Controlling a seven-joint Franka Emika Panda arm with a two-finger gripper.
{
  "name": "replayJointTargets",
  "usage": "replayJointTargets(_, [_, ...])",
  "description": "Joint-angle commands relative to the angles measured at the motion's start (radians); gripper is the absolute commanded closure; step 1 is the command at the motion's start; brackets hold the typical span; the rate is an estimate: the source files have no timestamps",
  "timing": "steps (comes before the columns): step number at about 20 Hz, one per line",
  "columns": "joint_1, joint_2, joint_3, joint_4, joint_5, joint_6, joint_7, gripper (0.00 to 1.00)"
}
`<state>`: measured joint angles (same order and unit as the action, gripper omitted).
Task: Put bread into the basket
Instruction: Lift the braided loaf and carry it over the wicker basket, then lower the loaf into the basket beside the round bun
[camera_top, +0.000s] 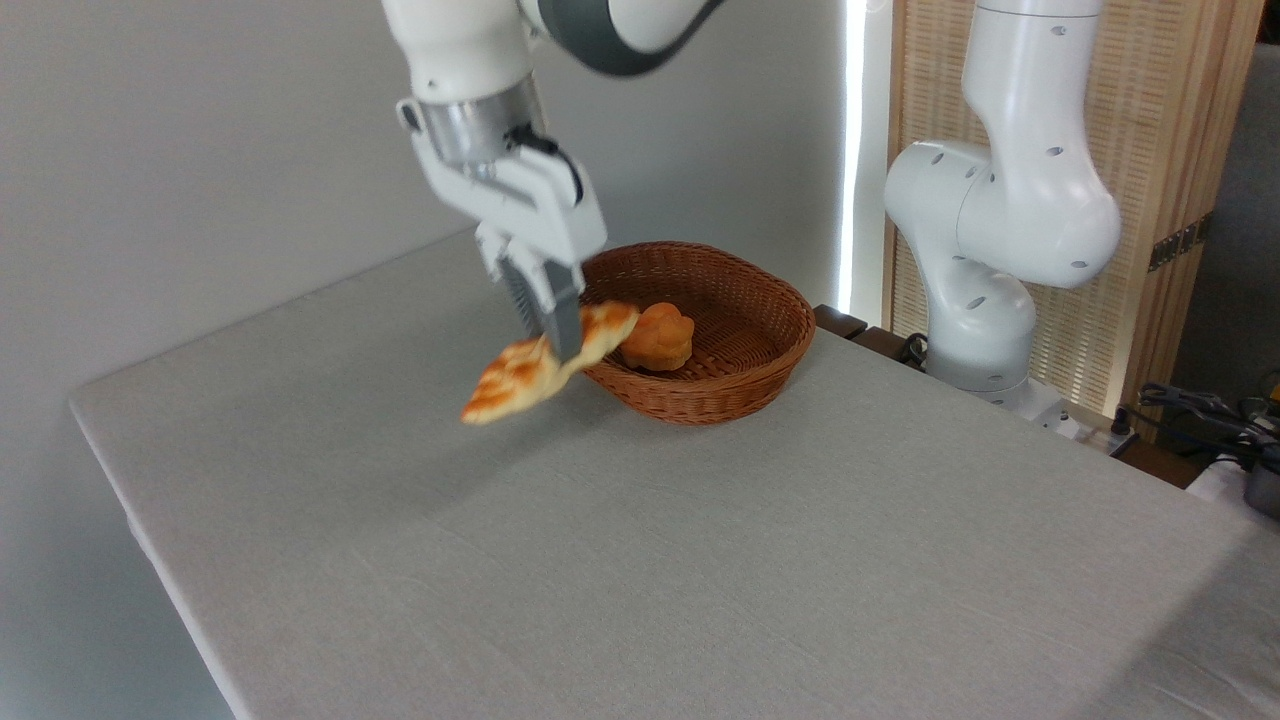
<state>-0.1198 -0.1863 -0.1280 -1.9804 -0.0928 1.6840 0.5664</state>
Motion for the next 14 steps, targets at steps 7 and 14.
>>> replayJointTargets(7, [-0.164,-0.260,0.016,-0.253,-0.056,-0.150,0.003,0.94])
replayJointTargets(14, [-0.228,-0.279,0.016,-0.348,-0.056,-0.142,0.001,0.68])
